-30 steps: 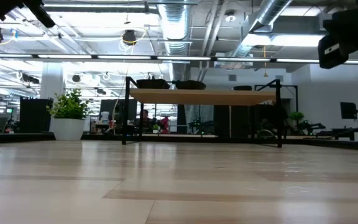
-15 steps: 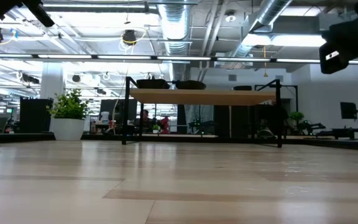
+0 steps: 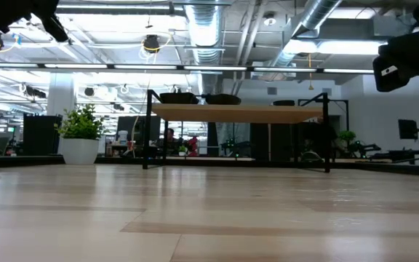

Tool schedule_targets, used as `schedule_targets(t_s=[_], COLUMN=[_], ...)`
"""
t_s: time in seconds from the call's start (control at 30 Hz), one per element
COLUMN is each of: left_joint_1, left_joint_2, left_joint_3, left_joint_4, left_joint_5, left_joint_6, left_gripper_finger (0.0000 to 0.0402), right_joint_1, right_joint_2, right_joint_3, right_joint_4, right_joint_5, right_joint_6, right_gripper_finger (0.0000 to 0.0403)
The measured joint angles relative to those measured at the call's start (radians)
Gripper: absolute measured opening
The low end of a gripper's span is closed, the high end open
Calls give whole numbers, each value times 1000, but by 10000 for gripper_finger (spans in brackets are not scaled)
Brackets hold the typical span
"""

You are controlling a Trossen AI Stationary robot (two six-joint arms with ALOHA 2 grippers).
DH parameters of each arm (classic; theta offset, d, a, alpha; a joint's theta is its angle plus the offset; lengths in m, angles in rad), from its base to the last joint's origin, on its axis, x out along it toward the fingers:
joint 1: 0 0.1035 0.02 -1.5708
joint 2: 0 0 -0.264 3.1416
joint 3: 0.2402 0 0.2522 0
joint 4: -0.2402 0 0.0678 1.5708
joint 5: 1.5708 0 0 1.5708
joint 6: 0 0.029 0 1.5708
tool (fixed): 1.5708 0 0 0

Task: Pick & Place Mini shaped plates
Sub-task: Return to Home Position

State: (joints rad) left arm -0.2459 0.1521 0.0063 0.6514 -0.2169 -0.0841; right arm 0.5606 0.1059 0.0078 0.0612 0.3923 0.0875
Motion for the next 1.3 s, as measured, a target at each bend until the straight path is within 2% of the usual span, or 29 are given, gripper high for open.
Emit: schedule_targets(t_s=[0.8,1.3], left_joint_1=[18,18], left_joint_2=[-7,135], left_joint_3=[0,0], left_joint_4=[4,4], left_joint_5=[4,4], left_joint_6=[0,0], left_gripper_finger=[85,85], right_joint_1=[0,0], right_joint_2=[0,0], right_joint_3=[0,0], right_joint_4=[-1,-1], right_joint_5=[0,0], right_joint_6=[0,0], right_gripper_finger=[59,59])
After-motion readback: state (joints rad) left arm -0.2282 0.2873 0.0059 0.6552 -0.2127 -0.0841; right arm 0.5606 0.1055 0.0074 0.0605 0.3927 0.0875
